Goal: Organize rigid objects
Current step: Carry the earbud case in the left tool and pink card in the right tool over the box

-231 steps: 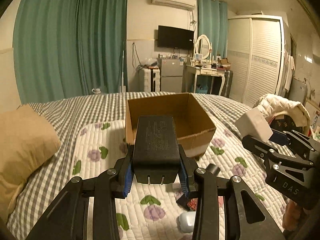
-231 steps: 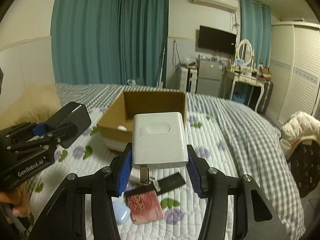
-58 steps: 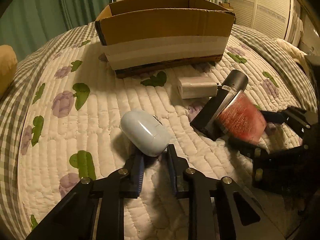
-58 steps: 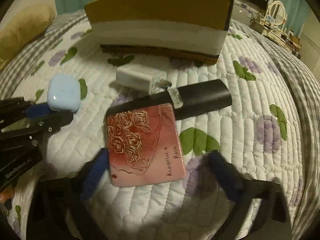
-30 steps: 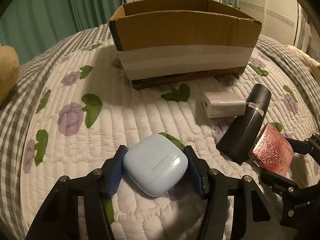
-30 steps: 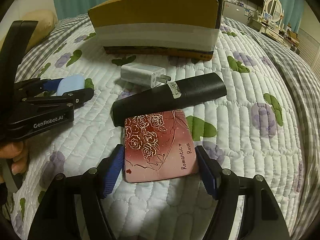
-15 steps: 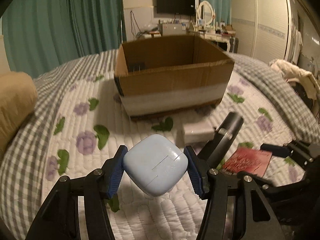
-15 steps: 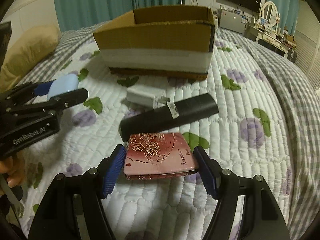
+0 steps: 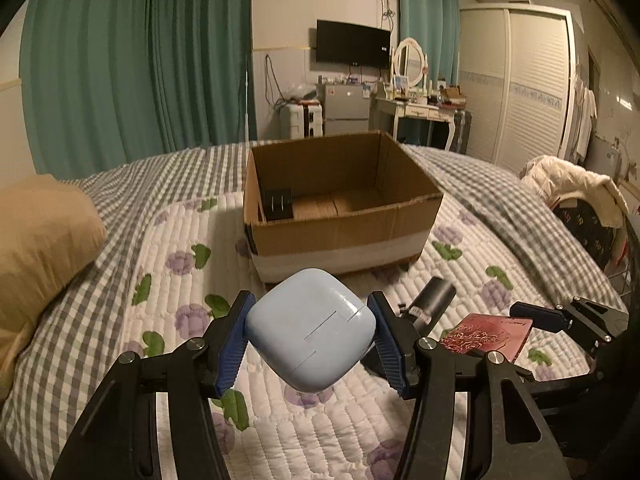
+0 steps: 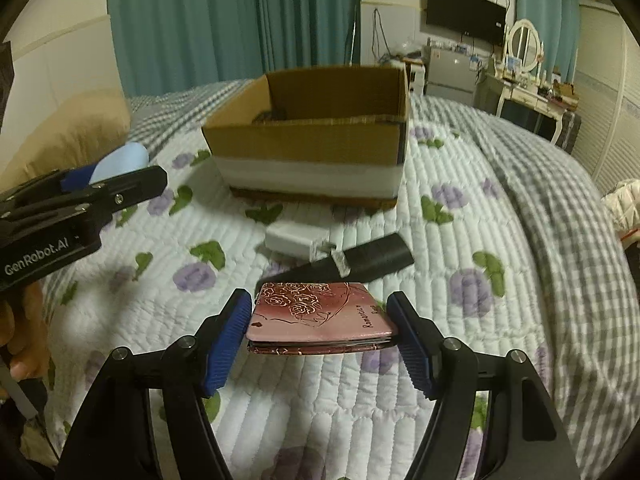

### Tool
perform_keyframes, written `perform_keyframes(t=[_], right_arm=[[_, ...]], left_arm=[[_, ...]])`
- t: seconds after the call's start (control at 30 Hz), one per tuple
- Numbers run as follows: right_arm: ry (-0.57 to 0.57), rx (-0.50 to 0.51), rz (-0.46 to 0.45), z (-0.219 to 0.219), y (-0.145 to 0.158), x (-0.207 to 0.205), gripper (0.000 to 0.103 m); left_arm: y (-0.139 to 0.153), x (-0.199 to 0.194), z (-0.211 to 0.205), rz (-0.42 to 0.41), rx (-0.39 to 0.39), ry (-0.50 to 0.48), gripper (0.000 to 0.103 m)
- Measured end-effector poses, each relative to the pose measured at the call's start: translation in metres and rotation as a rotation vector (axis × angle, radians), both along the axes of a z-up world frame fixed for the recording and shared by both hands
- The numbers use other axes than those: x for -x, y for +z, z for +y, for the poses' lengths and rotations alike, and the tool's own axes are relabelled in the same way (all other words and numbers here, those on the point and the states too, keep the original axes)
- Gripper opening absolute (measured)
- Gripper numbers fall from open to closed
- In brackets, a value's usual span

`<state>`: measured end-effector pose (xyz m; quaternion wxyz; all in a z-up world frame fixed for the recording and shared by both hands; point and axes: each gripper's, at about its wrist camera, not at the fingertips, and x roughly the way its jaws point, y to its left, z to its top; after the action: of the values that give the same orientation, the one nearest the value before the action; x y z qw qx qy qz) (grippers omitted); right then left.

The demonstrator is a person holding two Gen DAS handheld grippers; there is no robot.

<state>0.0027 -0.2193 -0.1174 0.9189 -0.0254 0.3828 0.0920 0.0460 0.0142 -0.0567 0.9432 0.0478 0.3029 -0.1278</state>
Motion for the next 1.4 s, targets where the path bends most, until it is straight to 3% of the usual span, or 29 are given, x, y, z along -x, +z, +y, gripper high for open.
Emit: perform_keyframes(t=[0.4,0.77,1.1,1.4], right_arm=[[-0.017,-0.016,-0.175,-0.002,0.069,0.004,0.07],[-0.017,-0.028,-0.313,-0.004,0.117,-0.025,0.07],[0.011,-0.01,-0.322,-0.002,0.122,-0.08,0.07],[0.027,0.009,-0.307,0.004,0.105,-0.134,0.07]], left_arm=[[0.045,-0.008,0.003,-0.093,0.051,-0.003,0.058],[0.069,-0.043,-0.002,-0.155,0.066,0.002,0.058],[0.074,-0.096,-0.007,-0.145,0.079,-0.017,0.058],[0.05,-0.16,-0.011,-0.073,0.091,-0.016,0.058]])
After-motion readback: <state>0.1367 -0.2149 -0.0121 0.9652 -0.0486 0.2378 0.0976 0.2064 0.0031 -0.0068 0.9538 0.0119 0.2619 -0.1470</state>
